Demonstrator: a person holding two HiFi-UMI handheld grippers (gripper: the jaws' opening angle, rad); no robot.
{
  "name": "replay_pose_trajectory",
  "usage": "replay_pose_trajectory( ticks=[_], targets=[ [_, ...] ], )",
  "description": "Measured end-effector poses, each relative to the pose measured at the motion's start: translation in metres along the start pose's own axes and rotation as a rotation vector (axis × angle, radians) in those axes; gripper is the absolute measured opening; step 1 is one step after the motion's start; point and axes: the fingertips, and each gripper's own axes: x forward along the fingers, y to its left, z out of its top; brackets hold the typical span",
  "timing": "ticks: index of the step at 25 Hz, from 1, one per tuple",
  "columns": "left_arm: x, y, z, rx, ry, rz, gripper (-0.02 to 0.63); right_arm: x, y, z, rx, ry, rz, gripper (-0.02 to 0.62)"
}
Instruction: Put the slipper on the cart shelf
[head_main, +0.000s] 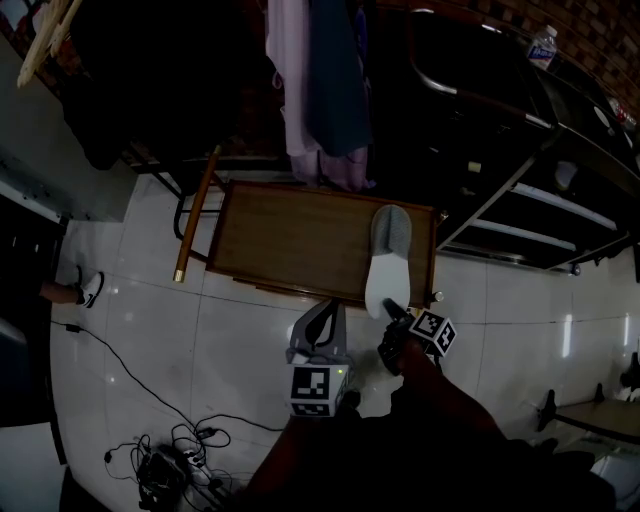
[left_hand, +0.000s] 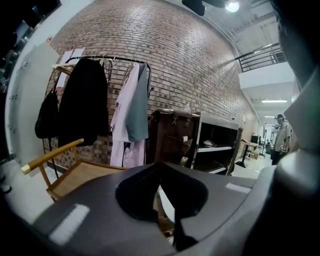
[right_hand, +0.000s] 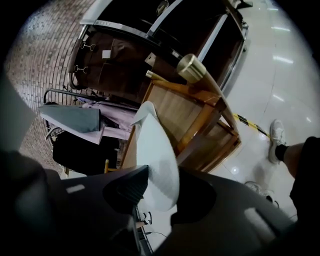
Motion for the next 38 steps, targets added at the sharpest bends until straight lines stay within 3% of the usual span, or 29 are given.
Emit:
replay_pose_trajectory(
  ticks=[9,16,25,32,38],
  targets=[
    [0.002,-0.009,0.006,0.013,-0.015,-0.025,0.015,-0.028,0.033,-0.006,-0.144,-0.010,0.048,0.066],
    [0.011,-0.025,0.022,0.001,-0.035,-0.080,0.015,-0.075,0.074,0.008,-0.427,-0.107,0.043,0.063],
    [0.027,-0.057,0.058,0.024,-0.119,-0.177,0.015,-0.156,0.157,0.065,-0.819,-0.443,0.039,0.061],
    [0.022,-0.076,0.097,0.045,-0.220,-0.221,0.015,-0.225,0.217,0.088,-1.025,-0.731,0.038,0.061],
    [0.023,-0.072,0.108,0.065,-0.243,-0.213,0.015,-0.255,0.250,0.100,-1.184,-0.882,-0.022,0.061]
  ],
)
